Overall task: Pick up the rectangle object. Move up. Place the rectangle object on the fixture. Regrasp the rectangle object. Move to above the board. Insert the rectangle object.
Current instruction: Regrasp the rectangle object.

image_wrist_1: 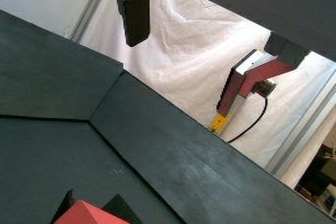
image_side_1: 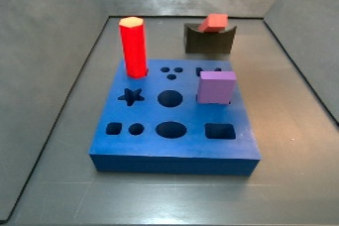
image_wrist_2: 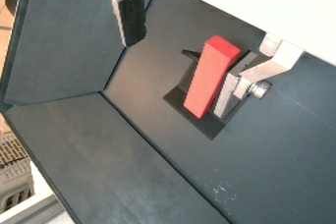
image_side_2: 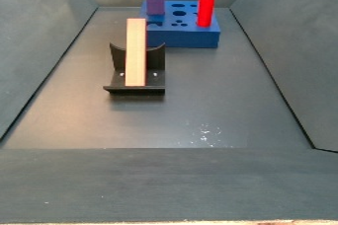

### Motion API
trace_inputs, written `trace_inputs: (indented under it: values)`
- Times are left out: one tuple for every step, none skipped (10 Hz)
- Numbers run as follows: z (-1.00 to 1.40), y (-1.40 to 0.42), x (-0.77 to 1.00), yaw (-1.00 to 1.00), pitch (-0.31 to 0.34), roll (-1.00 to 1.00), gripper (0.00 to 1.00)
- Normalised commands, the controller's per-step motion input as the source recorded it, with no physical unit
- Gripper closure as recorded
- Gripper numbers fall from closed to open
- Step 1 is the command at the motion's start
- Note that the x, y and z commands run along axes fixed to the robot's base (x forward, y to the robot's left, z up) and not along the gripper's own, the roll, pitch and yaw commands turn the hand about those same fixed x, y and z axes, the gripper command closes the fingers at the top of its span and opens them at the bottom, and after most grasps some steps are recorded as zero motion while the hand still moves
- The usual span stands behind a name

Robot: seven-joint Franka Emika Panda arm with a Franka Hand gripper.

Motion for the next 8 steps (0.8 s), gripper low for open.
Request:
trace_inputs:
  values:
    - [-0.02,-0.06,0.33,0.16,-0.012,0.19,0.0]
    - [-0.02,-0.06,0.33,0.13,-0.011,0.19,0.0]
    - [-0.02,-0.06,0.33,0.11,-0.007,0.18,0.0]
    - [-0.02,-0.06,0.32,0.09,0.001,0.18,0.0]
    - [-0.03,-0.05,0.32,0.08,0.011,0.17,0.0]
    - [-0.03,-0.05,0.31,0.08,0.019,0.16,0.0]
    - [-0.03,-0.05,0.3,0.08,0.032,0.15,0.0]
    - [-0.03,-0.05,0.3,0.08,0.04,0.14,0.0]
